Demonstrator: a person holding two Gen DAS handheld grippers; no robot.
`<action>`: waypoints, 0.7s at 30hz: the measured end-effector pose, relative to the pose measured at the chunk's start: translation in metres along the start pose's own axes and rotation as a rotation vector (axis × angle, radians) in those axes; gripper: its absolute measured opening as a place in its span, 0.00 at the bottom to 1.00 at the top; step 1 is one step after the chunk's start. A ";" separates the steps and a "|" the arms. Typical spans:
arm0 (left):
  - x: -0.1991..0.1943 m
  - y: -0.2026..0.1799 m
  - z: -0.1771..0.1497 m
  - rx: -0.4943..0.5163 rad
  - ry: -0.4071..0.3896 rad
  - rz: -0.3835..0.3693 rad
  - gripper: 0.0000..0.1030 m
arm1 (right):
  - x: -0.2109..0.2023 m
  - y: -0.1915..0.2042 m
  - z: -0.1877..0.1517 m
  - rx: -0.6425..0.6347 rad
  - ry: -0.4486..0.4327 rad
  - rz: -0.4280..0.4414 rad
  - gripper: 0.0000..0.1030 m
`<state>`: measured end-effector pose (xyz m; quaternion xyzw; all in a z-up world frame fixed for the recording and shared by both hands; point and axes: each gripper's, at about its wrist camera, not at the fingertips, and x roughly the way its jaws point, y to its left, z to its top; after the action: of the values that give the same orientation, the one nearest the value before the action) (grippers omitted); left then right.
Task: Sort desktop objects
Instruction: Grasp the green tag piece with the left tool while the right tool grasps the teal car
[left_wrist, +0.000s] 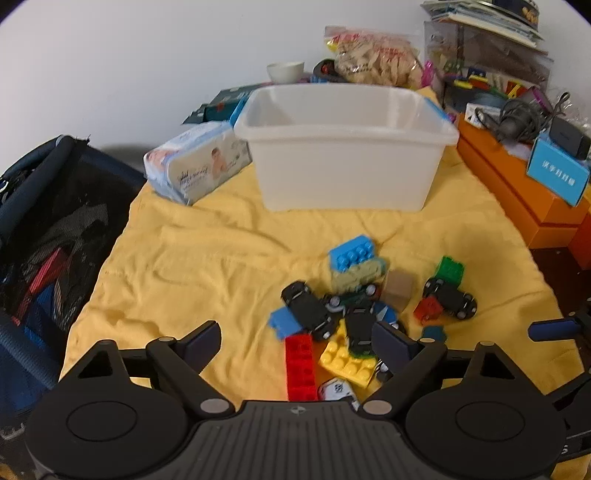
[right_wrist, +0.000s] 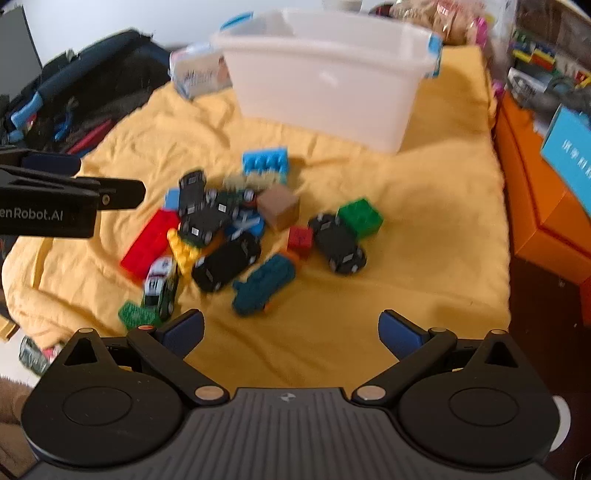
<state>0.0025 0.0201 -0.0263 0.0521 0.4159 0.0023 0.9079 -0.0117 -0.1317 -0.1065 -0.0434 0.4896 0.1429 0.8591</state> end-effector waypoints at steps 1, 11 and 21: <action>0.000 0.001 -0.001 0.001 0.001 0.007 0.87 | 0.000 0.001 -0.001 0.000 -0.001 0.004 1.00; -0.005 0.013 -0.016 -0.037 -0.023 -0.003 0.84 | -0.014 -0.001 -0.001 -0.016 -0.076 -0.026 1.00; 0.001 0.016 -0.041 0.025 0.040 -0.053 0.73 | -0.005 0.005 -0.008 -0.119 -0.062 0.083 0.54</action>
<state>-0.0276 0.0394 -0.0523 0.0522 0.4352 -0.0258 0.8984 -0.0224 -0.1301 -0.1058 -0.0697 0.4549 0.2083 0.8630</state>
